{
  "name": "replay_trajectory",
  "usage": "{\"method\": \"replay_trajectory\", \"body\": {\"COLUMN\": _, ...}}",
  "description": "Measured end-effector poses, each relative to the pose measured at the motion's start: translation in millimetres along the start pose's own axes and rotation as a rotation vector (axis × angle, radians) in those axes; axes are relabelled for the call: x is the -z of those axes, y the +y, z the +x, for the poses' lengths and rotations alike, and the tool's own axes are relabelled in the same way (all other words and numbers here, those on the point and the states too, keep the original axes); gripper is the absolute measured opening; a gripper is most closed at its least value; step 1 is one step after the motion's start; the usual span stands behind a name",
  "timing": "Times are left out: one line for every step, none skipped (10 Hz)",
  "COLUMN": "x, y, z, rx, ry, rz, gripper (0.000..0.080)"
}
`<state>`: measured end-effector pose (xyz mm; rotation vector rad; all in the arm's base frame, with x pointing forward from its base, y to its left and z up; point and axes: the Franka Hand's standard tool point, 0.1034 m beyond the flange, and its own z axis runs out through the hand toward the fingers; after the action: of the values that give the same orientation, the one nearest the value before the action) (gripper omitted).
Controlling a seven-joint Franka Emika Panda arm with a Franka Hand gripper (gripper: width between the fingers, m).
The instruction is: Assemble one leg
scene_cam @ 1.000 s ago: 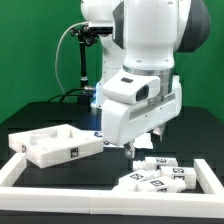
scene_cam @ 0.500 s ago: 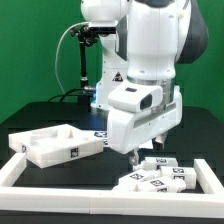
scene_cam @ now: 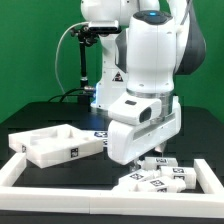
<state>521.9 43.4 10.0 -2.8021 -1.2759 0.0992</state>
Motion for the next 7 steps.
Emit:
{"method": "replay_trajectory", "body": {"x": -0.1, "y": 0.0, "z": -0.1, "rx": 0.000, "ry": 0.000, "rz": 0.000, "gripper": 0.0529}}
{"method": "replay_trajectory", "body": {"x": -0.2, "y": -0.1, "z": -0.1, "rx": 0.000, "ry": 0.000, "rz": 0.000, "gripper": 0.0377}}
{"method": "replay_trajectory", "body": {"x": -0.3, "y": -0.1, "z": -0.2, "rx": 0.000, "ry": 0.000, "rz": 0.000, "gripper": 0.0289}}
{"method": "replay_trajectory", "body": {"x": -0.3, "y": -0.1, "z": -0.2, "rx": 0.000, "ry": 0.000, "rz": 0.001, "gripper": 0.0289}}
{"method": "replay_trajectory", "body": {"x": 0.0, "y": -1.1, "z": -1.5, "rx": -0.004, "ry": -0.002, "rz": 0.001, "gripper": 0.0289}}
{"method": "replay_trajectory", "body": {"x": 2.2, "y": -8.2, "z": -10.2, "rx": -0.026, "ry": -0.011, "rz": 0.006, "gripper": 0.0289}}
{"method": "replay_trajectory", "body": {"x": 8.8, "y": -20.0, "z": -21.0, "rx": -0.046, "ry": -0.020, "rz": 0.009, "gripper": 0.0289}}
